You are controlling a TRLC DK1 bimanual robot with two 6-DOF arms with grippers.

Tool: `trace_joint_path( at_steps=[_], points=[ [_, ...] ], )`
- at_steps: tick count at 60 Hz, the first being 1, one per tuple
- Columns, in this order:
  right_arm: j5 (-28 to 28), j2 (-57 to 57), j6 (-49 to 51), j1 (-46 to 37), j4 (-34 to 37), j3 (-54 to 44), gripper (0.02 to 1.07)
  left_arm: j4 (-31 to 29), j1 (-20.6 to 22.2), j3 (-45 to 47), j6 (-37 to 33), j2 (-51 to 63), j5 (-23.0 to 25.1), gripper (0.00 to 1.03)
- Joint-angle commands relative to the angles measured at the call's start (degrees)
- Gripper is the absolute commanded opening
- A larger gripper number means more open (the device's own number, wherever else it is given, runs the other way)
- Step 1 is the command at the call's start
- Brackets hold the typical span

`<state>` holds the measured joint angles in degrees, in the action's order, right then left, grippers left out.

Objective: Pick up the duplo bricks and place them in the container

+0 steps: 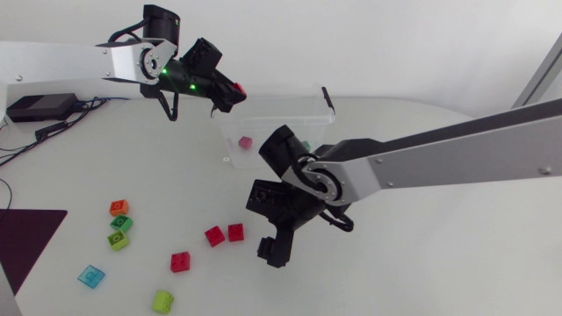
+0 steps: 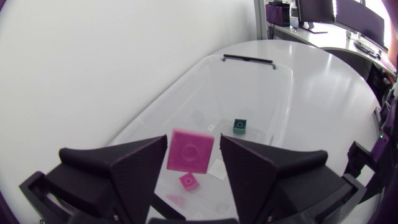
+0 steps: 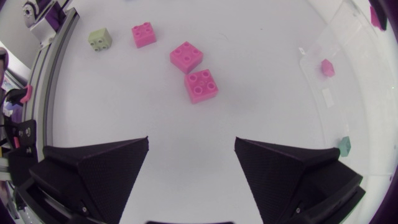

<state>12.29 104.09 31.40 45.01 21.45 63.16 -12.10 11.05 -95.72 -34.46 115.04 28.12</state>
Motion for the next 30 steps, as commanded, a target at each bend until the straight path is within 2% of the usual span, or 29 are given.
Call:
trace_joint_path(
  at_steps=[1, 11, 18, 25, 30],
  points=[
    [1.15, 3.48, 2.62, 0.78, 1.40, 3.03, 1.02, -0.03, -1.03, -1.31, 0.44, 0.97, 0.53, 0.98],
    [1.59, 8.23, 4.81, 1.22, 4.74, 9.97, 1.02, -1.35, -6.92, 4.23, -2.19, -5.97, 2.73, 0.98],
    [1.59, 11.04, 6.31, 1.22, 7.64, 13.84, 1.02, -5.57, -9.82, 11.79, -9.40, -12.65, 3.79, 0.98],
    [1.59, 13.77, 7.01, 1.57, 9.22, 16.65, 1.02, -13.13, -12.45, 19.87, -18.89, -18.10, 4.05, 0.98],
    [1.33, 14.65, 7.36, 2.10, 9.57, 17.79, 1.02, -14.09, -13.25, 25.06, -22.23, -21.00, 4.14, 0.98]
  ],
)
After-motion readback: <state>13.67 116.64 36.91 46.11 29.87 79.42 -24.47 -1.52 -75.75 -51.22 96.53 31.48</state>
